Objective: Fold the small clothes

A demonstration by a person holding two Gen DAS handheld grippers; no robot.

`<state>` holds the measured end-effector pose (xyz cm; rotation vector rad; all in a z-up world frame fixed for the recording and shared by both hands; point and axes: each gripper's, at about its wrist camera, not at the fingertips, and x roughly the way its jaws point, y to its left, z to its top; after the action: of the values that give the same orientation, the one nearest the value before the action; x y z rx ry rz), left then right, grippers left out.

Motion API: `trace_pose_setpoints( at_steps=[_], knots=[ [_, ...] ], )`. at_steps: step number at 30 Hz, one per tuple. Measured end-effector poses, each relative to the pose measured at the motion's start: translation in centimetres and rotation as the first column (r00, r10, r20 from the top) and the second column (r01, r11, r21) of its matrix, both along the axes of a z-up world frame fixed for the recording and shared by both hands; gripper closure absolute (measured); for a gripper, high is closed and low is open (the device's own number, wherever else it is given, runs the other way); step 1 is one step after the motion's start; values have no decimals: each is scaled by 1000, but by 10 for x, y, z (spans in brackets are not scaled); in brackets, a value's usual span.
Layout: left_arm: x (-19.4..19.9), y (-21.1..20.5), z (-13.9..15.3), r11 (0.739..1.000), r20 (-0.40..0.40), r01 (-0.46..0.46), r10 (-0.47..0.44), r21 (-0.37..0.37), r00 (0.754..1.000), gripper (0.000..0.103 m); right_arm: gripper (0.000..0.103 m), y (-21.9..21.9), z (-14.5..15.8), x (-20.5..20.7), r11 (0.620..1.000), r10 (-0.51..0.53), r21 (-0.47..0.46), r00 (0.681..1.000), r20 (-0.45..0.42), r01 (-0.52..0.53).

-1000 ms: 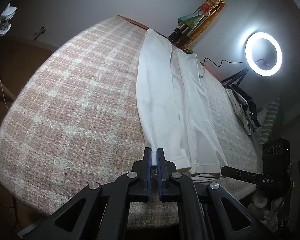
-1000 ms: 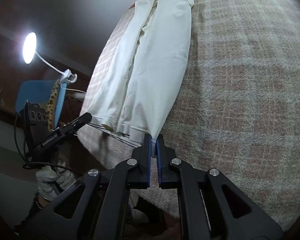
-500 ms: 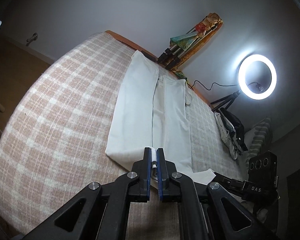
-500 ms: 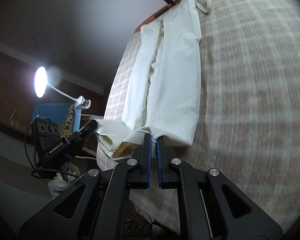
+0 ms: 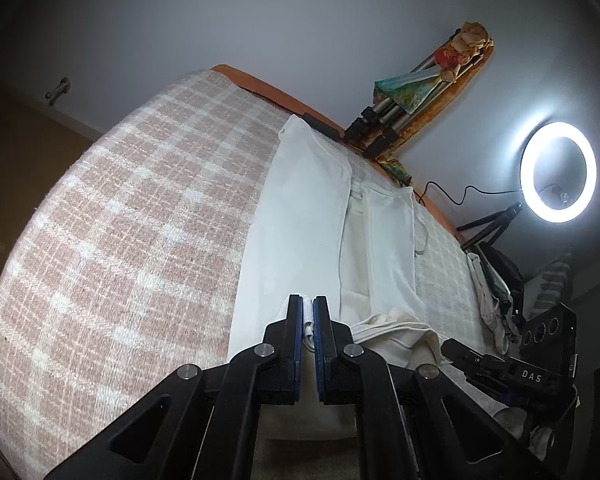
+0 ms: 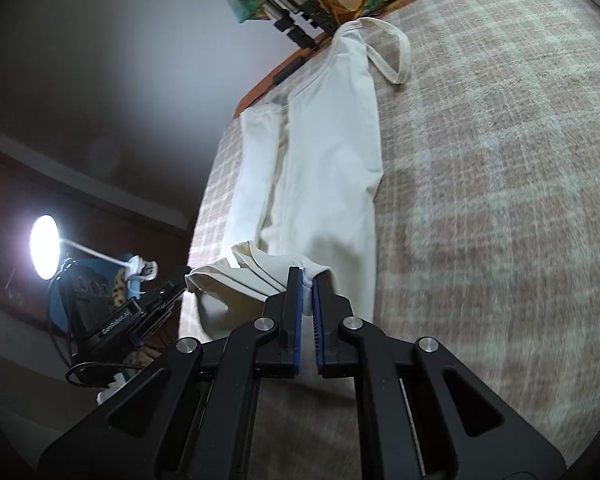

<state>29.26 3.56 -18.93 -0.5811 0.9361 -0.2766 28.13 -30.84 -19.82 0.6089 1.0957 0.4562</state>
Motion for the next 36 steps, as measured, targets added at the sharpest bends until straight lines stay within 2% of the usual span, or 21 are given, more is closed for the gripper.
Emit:
trace_pose_setpoints(
  at_steps=[4,6,7,8,10,11,12,16,19,21,23,26,30,32,34,36],
  knots=[
    [11,-2,-5,999,0,-5,5,34,1000,100,97,1,-9,12,1000,-17,9,1000,-16,17],
    [13,0,-6,999,-6,-18,18,47,1000,82,97,2,-7,15,1000,-11,-7,1000,-3,11],
    [13,2,-5,999,-3,-31,31,44,1000,66,97,2,-6,16,1000,-7,-11,1000,2,7],
    [12,6,-3,998,9,-47,47,38,999,64,96,2,-4,16,1000,-6,-16,1000,7,6],
    [7,10,4,997,30,-54,53,54,998,64,82,0,-2,16,1000,-2,-29,1000,3,2],
    [4,10,8,997,42,-46,43,66,998,64,63,-2,0,15,999,-9,-40,1000,2,9],
    [-1,10,12,996,59,-37,32,81,998,64,50,-6,3,12,998,-24,-52,1000,19,24],
    [-18,-3,23,991,93,41,-53,128,994,70,49,-11,19,1,997,-17,-73,995,97,24],
    [-27,-22,21,979,97,114,-132,170,986,73,49,2,25,-10,995,53,-93,987,154,-39],
    [-30,-36,14,968,90,147,-167,202,982,73,57,20,24,-17,986,122,-135,979,165,-100],
    [-29,-45,6,957,65,167,-187,235,980,73,58,39,19,-22,968,184,-199,969,165,-150],
    [-29,-54,-8,933,40,173,-195,316,980,73,58,59,7,-30,933,248,-302,959,138,-198],
    [-27,-54,-18,863,55,144,-195,483,979,73,59,69,-9,-38,889,279,-402,955,97,-219],
    [-22,-45,-23,859,54,126,-176,496,983,67,59,69,-7,-41,882,287,-412,954,89,-227],
    [-15,-36,-24,871,51,111,-153,478,987,67,59,67,-6,-43,883,292,-404,954,73,-240],
    [-9,-34,-23,868,52,103,-147,486,988,68,59,64,-1,-42,887,300,-388,951,77,-249]
  ],
)
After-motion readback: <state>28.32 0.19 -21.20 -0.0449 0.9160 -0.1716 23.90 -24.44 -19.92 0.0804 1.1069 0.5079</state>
